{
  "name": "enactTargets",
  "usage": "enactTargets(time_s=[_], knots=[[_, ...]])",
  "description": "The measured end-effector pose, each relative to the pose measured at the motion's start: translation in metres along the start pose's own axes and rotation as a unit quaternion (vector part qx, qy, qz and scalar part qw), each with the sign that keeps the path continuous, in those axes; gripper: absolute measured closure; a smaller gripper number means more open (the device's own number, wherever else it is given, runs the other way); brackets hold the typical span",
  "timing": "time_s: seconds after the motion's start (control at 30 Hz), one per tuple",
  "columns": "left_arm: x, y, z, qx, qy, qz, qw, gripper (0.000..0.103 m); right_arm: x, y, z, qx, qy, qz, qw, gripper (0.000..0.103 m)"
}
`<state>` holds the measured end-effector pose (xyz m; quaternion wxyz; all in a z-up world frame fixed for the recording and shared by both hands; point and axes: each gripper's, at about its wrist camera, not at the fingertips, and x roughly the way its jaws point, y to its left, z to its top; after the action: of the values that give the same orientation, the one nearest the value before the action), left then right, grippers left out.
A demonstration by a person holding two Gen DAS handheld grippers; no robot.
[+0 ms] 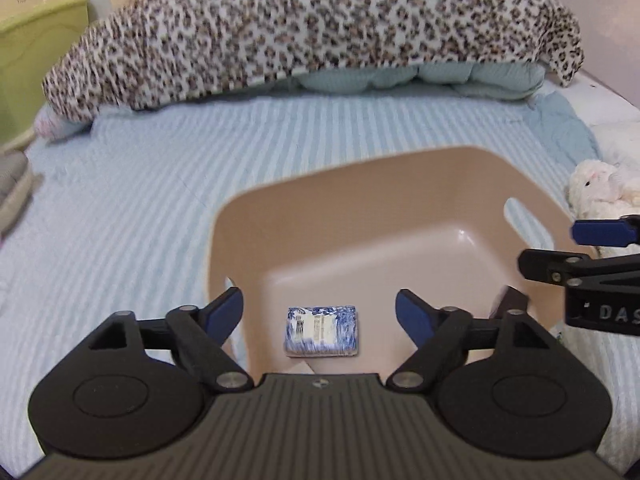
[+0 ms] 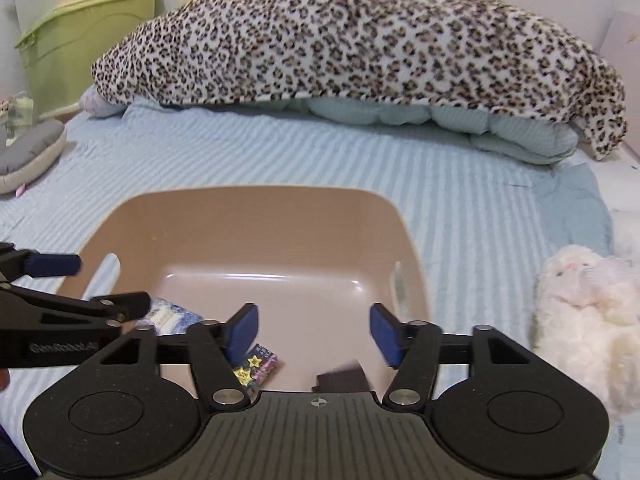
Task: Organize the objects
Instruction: 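Lift both items over the basket and open both tools to release them, then grasp the floral scrunchie with the left tool while the right grasps the green snack bag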
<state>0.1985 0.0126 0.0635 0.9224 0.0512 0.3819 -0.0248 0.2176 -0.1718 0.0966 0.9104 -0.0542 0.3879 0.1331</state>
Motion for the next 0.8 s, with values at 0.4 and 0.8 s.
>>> enactTargets(time_s=[0.4, 0.8], knots=[[-0.047, 0.001, -0.028, -0.016, -0.009, -0.017, 0.9997, 0.010, -0.059, -0.039, -0.047, 0.028, 0.008, -0.025, 0.999, 0.017], [-0.028, -0.023, -0.073, 0.005, 0.044, -0.030, 0.9986, 0.010, -0.045, -0.051, -0.092, 0.048, 0.061, -0.040, 0.996, 0.015]])
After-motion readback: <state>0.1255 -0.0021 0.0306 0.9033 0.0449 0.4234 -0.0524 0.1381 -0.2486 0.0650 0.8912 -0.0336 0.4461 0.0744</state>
